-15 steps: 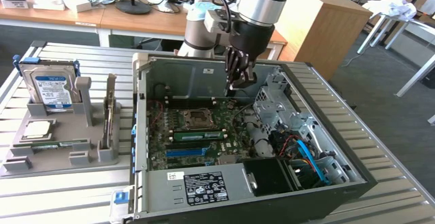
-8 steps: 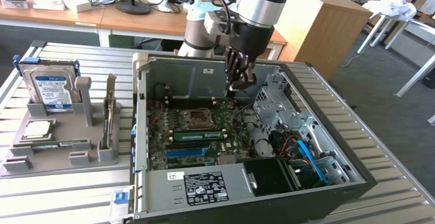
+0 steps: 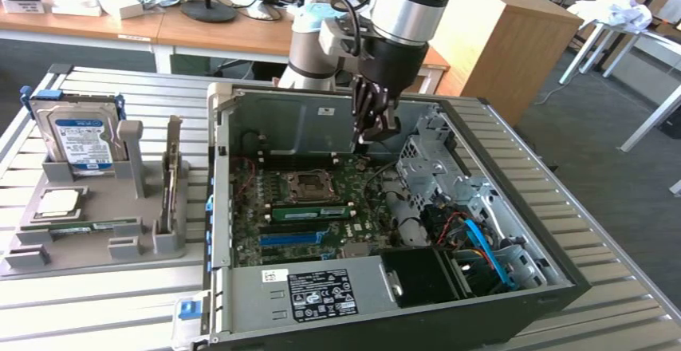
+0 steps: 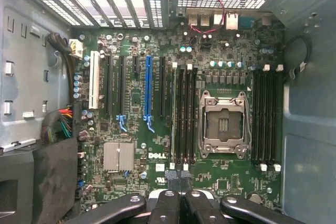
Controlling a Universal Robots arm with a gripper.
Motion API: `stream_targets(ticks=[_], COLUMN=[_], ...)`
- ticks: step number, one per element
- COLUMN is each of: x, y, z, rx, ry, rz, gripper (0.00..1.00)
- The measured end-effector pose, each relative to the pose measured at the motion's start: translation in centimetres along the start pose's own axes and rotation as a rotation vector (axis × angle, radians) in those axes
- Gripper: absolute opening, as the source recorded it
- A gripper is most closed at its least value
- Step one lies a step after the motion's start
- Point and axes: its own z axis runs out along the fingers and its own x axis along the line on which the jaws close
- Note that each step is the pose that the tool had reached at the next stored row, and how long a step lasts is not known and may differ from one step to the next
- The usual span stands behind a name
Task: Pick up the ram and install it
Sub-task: 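Press down the ram until it locks into place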
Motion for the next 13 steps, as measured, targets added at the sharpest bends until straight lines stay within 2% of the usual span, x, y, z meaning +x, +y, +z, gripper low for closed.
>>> stream_targets(ticks=[6,13], x=[0.0,0.0], y=[-0.01,-0.03], z=[0.34,1.17], rx=[-0.0001,0.0007], ry=[-0.0001,-0.0001], rz=[0.000,0.000], gripper=[0.10,0.10])
